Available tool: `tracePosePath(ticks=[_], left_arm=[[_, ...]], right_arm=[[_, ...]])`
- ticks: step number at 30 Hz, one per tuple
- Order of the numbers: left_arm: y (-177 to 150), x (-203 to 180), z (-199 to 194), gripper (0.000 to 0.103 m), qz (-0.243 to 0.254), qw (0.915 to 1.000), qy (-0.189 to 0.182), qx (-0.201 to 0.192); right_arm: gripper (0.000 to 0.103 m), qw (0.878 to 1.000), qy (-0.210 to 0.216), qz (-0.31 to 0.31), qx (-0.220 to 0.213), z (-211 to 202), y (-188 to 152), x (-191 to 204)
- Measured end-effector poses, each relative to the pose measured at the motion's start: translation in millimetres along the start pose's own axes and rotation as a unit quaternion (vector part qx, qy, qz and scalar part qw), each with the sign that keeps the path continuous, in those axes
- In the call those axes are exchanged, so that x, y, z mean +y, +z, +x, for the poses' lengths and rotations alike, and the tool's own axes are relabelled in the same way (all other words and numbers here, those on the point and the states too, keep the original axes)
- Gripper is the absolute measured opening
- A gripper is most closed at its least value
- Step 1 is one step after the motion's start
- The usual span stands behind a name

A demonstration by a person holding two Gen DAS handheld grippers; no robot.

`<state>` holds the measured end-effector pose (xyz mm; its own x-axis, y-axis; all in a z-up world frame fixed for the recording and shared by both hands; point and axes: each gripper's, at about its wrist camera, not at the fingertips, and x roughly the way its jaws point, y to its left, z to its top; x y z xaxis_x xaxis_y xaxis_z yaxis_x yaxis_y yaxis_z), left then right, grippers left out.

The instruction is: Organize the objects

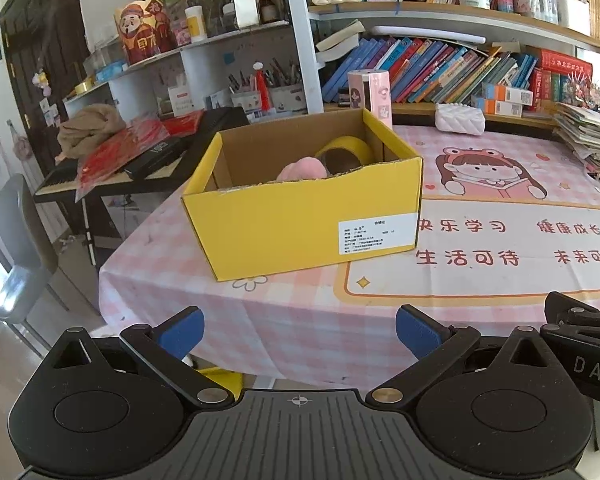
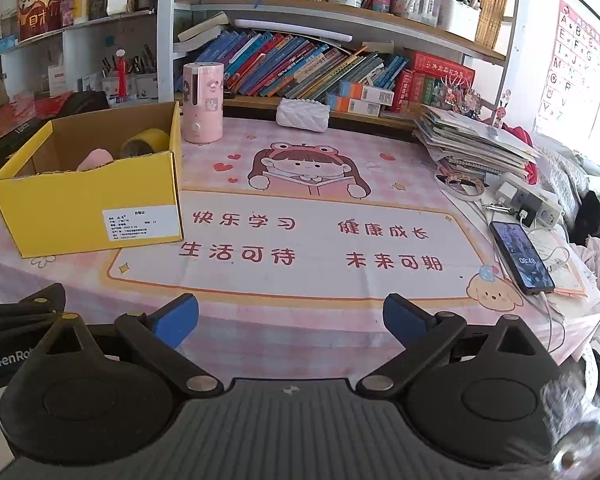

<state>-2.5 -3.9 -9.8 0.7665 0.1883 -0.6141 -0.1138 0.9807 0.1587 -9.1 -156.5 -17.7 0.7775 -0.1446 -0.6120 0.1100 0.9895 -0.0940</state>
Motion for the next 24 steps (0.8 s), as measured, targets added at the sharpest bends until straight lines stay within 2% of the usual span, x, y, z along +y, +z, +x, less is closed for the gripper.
tracePosePath(ticks=[24], left_arm=[[-1.5,6.1,3.9,0.103,-0.004,0.9999,0.000,0.010]], right_arm=[[0.103,1.000,0.002,-0.003,0.007,2.0,-0.7,6.8]])
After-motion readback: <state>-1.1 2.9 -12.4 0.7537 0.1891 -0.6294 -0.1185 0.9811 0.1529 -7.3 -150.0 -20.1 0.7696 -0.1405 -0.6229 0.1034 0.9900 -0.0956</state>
